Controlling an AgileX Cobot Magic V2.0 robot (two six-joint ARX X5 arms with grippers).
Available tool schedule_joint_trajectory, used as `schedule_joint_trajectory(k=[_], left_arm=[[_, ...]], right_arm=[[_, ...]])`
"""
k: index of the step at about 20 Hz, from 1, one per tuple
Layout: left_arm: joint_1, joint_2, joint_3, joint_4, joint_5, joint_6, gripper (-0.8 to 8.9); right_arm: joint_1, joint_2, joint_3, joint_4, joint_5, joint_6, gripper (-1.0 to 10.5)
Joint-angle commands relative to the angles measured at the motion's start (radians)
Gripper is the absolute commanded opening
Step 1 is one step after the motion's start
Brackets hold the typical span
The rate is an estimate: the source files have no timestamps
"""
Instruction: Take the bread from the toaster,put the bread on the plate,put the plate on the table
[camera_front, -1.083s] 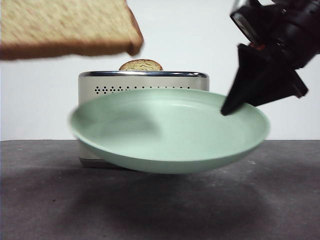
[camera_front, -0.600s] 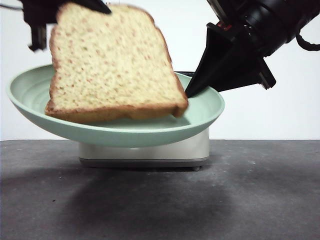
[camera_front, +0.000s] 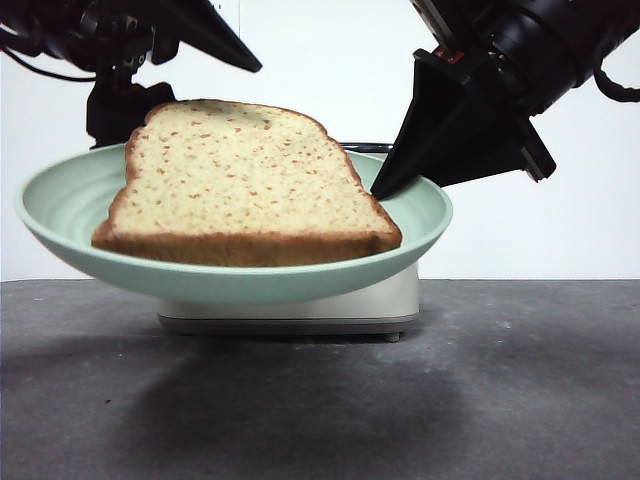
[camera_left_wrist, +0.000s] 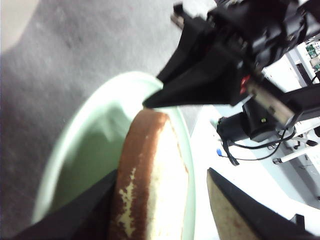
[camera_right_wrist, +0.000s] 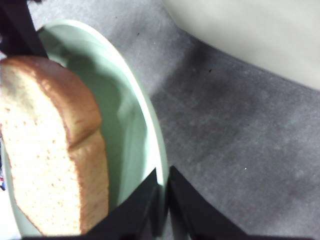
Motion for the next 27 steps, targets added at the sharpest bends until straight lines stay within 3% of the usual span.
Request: schedule_joint_trajectory(k=[1,7,12,19,27], left_arm=[[-0.011,0.001,0.06,0.003,-0.024,0.021,2.91],[-0.07,-0.004,0.166,-0.098,-0.18,0.077,2.9],[-0.091,-0.031,0.297,-0.2,-0.292,0.092,2.85],[-0.09,-0.2,0.416,-0.245,-0.451,0.109,2.84],[-0.09,-0.352,0.418,-0.312,-0.481,0.11,2.84]], right_arm=[[0.007,0.006,0.008,0.007,-0.011,0.013,0.0],[0.007,0.006,0.008,0.003,-0.006,0.013,0.0],[-0.002,0.007,0.008,-0.016,0.068,0.014,0.0],[-0.047,0.134,0.008,-0.006,0.063,0.026,0.0],[-0.062,0.355,0.008,0.102,0.069,0.025,0.0]])
